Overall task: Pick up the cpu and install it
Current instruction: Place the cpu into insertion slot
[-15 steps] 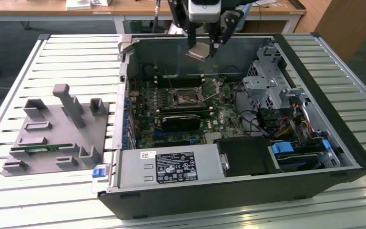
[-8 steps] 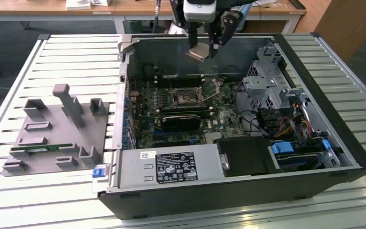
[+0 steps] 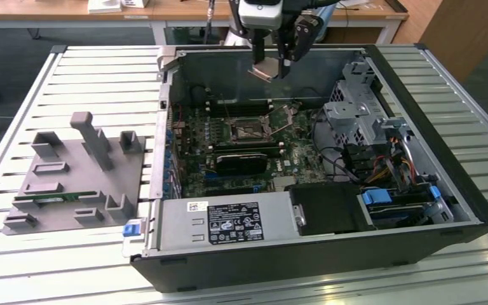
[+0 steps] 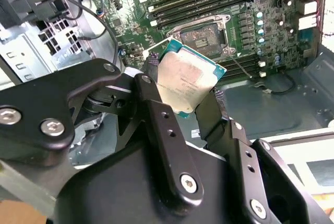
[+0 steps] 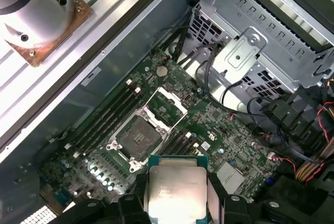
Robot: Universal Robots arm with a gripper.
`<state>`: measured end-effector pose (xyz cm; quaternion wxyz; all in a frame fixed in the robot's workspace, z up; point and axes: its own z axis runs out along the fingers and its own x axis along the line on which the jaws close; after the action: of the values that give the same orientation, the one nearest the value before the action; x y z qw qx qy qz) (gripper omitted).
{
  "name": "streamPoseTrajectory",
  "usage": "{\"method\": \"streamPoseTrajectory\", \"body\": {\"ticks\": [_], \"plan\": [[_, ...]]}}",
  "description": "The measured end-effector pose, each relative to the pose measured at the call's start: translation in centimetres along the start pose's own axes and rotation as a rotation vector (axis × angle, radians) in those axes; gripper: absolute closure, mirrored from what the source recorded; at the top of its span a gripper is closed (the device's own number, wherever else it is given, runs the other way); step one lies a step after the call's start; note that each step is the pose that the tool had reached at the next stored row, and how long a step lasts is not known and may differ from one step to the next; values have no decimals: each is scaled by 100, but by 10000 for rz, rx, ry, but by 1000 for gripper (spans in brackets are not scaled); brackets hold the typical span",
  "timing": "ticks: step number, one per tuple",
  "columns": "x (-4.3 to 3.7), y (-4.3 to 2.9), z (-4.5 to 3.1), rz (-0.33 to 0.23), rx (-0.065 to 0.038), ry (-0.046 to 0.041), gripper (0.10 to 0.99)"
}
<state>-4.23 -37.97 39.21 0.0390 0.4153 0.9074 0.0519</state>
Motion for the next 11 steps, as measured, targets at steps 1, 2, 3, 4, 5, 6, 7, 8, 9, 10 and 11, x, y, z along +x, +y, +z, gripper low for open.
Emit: {"method": "streamPoseTrajectory", "body": {"ticks": [1,2,3,4,5,6,7,8,9,10,11], "plan": [[0,0,0,86,2,-11,553],[1,1,0,181,5,-22,553],[1,1,0,264,7,-33,553],[1,0,0,343,10,-43,553],[1,1,0,419,11,-53,553],[1,1,0,494,14,-62,553],[1,1,0,570,16,-72,553],[1,1,0,647,18,-82,553],[1,1,0,725,20,-92,553],[1,1,0,808,22,-102,553],[2,1,0,882,25,-112,553]]}}
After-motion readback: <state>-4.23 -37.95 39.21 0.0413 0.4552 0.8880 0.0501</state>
